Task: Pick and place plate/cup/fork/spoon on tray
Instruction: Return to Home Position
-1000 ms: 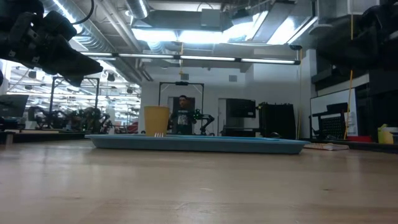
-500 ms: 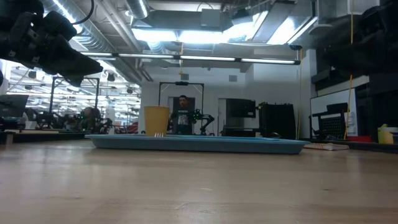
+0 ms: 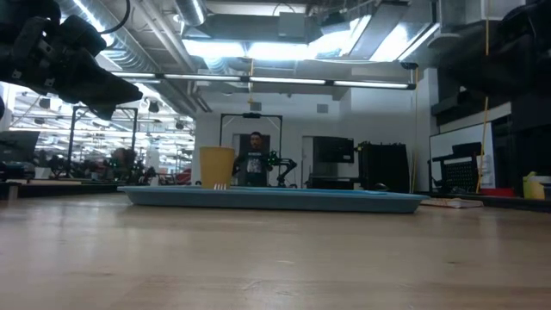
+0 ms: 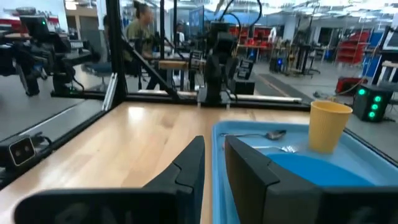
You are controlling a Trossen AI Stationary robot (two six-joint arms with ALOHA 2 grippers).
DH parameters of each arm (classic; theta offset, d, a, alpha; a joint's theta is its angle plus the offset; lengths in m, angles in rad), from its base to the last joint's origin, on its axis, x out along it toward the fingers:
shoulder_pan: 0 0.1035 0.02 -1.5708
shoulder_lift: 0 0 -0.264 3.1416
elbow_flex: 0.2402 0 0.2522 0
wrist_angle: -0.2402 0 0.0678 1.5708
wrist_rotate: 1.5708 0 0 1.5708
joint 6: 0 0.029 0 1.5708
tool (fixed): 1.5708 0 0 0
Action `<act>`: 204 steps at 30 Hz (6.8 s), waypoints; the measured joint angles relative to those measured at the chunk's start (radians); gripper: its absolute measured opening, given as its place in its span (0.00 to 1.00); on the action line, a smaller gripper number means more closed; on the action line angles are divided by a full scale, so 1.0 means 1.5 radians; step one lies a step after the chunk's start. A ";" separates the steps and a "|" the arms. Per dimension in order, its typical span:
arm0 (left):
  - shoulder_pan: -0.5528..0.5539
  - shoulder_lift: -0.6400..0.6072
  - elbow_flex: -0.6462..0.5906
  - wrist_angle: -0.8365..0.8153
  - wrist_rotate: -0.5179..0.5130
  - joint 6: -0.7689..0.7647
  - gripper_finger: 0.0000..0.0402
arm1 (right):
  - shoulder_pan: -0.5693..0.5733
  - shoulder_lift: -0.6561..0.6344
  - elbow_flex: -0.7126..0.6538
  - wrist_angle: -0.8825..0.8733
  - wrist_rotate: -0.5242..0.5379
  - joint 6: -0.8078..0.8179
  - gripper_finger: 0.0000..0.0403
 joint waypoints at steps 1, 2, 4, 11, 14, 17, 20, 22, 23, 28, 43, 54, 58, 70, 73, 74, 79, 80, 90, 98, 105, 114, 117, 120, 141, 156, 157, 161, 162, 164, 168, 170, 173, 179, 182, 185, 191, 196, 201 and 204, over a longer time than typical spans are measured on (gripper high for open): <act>0.000 0.000 0.000 0.000 0.000 0.000 0.14 | 0.000 -0.003 0.000 0.000 0.000 0.000 0.17; 0.000 0.000 0.000 0.000 0.000 0.000 0.14 | 0.000 -0.003 0.000 0.002 0.000 0.000 0.17; 0.000 0.000 0.000 0.000 0.000 0.000 0.14 | -0.001 -0.003 0.000 0.009 0.000 0.000 0.17; 0.000 0.000 0.000 0.000 0.000 0.000 0.14 | -0.001 -0.001 0.000 0.005 0.000 0.039 0.17; 0.000 0.000 0.000 0.000 0.000 0.000 0.14 | -0.001 -0.001 0.000 0.005 0.000 0.055 0.17; 0.000 0.000 0.000 0.000 0.000 0.000 0.14 | -0.001 -0.001 0.000 0.005 0.000 0.055 0.17; 0.000 0.000 0.000 0.000 0.000 0.000 0.14 | -0.001 -0.001 0.000 0.005 0.000 0.055 0.17; 0.000 0.000 0.000 0.000 0.000 0.000 0.14 | -0.001 -0.001 0.000 0.005 0.000 0.054 0.17; -0.001 0.000 0.000 0.000 0.001 0.000 0.14 | -0.001 -0.001 0.000 0.005 0.000 0.054 0.17; -0.007 -0.023 -0.007 0.023 0.006 0.000 0.14 | -0.001 -0.001 0.000 0.005 0.000 0.054 0.17; -0.022 -0.037 -0.030 0.085 0.002 0.000 0.14 | 0.000 -0.001 0.000 0.001 0.002 0.053 0.17; -0.022 -0.037 -0.030 0.085 0.002 0.000 0.14 | 0.000 -0.001 0.000 0.001 0.001 0.053 0.17; -0.022 -0.037 -0.030 0.085 0.002 0.000 0.14 | 0.000 -0.001 0.000 0.001 0.001 0.053 0.17; -0.022 -0.037 -0.030 0.085 0.002 0.000 0.14 | 0.000 -0.001 0.000 0.001 0.001 0.053 0.17; -0.022 -0.037 -0.030 0.085 0.002 0.000 0.14 | 0.000 -0.001 0.000 0.001 0.001 0.053 0.17; -0.022 -0.037 -0.030 0.085 0.002 0.000 0.14 | 0.000 -0.001 0.000 0.001 0.001 0.053 0.17; -0.022 -0.037 -0.030 0.085 0.002 0.000 0.14 | 0.000 -0.001 0.000 0.001 0.001 0.053 0.17; -0.022 -0.037 -0.030 0.085 0.002 0.000 0.14 | 0.000 -0.001 0.000 0.001 0.001 0.053 0.17; -0.022 -0.037 -0.030 0.085 0.002 0.000 0.14 | 0.000 -0.001 0.000 0.001 0.001 0.053 0.17; -0.022 -0.037 -0.030 0.085 0.002 0.000 0.14 | 0.000 -0.001 0.000 0.001 0.001 0.053 0.17; -0.022 -0.037 -0.030 0.085 0.002 0.000 0.14 | 0.000 -0.001 0.000 0.001 0.001 0.053 0.17; -0.022 -0.037 -0.030 0.085 0.002 0.000 0.14 | 0.000 -0.001 0.000 0.001 0.001 0.053 0.17; -0.022 -0.037 -0.030 0.085 0.002 0.000 0.14 | -0.001 -0.001 0.000 0.001 0.001 0.053 0.17; -0.022 -0.037 -0.030 0.085 0.002 0.000 0.14 | 0.000 -0.001 0.000 0.001 0.001 0.053 0.17; -0.022 -0.037 -0.030 0.085 0.002 0.000 0.14 | 0.000 -0.001 0.000 0.001 0.001 0.053 0.17; -0.022 -0.037 -0.030 0.085 0.002 0.000 0.14 | 0.000 -0.001 0.000 0.001 0.001 0.053 0.17; -0.022 -0.037 -0.030 0.085 0.002 0.000 0.14 | 0.000 -0.001 0.000 0.001 0.001 0.053 0.17; -0.022 -0.037 -0.030 0.085 0.002 0.000 0.14 | 0.000 -0.001 0.000 0.001 0.001 0.053 0.17; -0.022 -0.037 -0.030 0.085 0.002 0.000 0.14 | 0.000 -0.001 0.000 0.001 0.001 0.053 0.17; -0.022 -0.037 -0.030 0.085 0.002 0.000 0.14 | 0.000 -0.001 0.000 0.001 0.001 0.053 0.17; -0.022 -0.037 -0.030 0.085 0.002 0.000 0.14 | 0.000 -0.001 0.000 0.001 0.001 0.053 0.17; -0.022 -0.037 -0.030 0.085 0.002 0.000 0.14 | 0.000 -0.001 0.000 0.001 0.001 0.053 0.17; -0.022 -0.037 -0.030 0.085 0.002 0.000 0.14 | -0.001 -0.001 0.000 0.001 0.001 0.053 0.17; -0.022 -0.037 -0.030 0.085 0.002 0.000 0.14 | 0.000 -0.001 0.000 0.001 0.001 0.053 0.17; -0.022 -0.037 -0.030 0.085 0.002 0.000 0.14 | 0.000 -0.001 0.000 0.001 0.001 0.053 0.17; -0.022 -0.037 -0.030 0.085 0.002 0.000 0.14 | 0.000 -0.001 0.000 0.001 0.001 0.053 0.17; -0.022 -0.037 -0.030 0.085 0.002 0.000 0.14 | 0.000 -0.001 0.000 0.001 0.001 0.053 0.17; -0.022 -0.037 -0.030 0.085 0.002 0.000 0.14 | 0.000 -0.001 0.000 0.001 0.001 0.053 0.17; -0.022 -0.037 -0.030 0.085 0.002 0.000 0.14 | 0.000 -0.001 0.000 0.001 0.001 0.053 0.17; -0.022 -0.037 -0.030 0.085 0.002 0.000 0.14 | 0.000 -0.001 0.000 0.001 0.001 0.053 0.17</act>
